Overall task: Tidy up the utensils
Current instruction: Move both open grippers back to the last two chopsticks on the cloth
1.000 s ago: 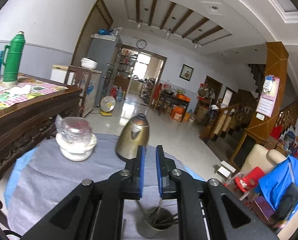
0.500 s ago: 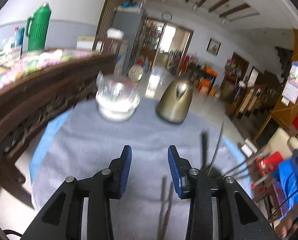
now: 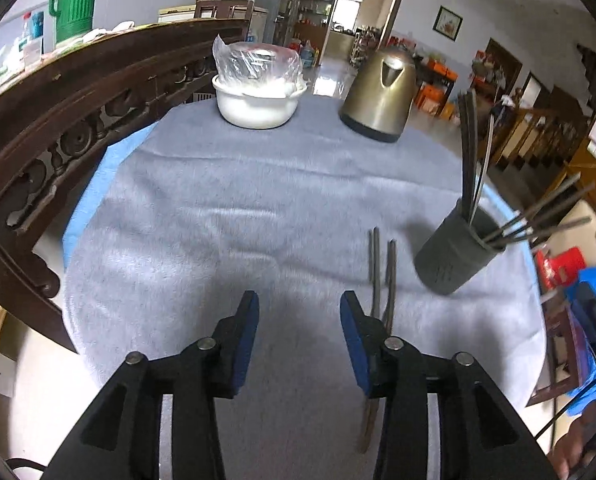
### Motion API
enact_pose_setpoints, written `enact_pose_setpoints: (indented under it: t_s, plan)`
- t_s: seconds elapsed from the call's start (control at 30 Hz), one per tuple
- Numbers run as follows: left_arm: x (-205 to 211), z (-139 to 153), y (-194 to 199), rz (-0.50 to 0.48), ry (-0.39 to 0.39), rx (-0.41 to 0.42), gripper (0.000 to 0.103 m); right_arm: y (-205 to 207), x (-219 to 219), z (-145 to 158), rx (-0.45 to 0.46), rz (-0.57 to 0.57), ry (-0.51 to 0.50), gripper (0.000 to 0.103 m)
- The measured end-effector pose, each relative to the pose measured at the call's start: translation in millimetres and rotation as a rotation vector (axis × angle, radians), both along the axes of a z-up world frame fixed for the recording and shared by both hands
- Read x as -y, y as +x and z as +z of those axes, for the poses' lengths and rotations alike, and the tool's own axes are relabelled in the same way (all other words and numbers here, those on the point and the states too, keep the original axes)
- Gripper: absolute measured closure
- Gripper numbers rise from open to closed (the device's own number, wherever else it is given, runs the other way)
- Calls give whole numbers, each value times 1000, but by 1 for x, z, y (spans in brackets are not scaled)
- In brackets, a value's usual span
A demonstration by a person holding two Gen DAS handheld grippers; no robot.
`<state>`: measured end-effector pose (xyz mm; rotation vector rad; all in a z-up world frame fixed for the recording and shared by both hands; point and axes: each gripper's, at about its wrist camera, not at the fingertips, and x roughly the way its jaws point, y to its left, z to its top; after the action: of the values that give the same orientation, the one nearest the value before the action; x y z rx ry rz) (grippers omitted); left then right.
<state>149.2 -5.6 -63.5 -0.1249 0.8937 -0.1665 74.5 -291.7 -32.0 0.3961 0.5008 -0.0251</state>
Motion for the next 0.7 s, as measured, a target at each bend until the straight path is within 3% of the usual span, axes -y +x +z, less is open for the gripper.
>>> enact_pose_setpoints:
  t_s: [0.17, 0.53, 0.7]
  plan:
    - [-2, 3, -4, 12, 46, 7, 56, 6, -22, -19, -54, 67, -21, 47]
    - [-9, -3, -4, 31, 91, 12, 56, 16, -37, -27, -111, 78, -35, 47]
    - [-14, -4, -4, 43, 102, 22, 55, 21, -47, -33, -149, 103, -35, 56]
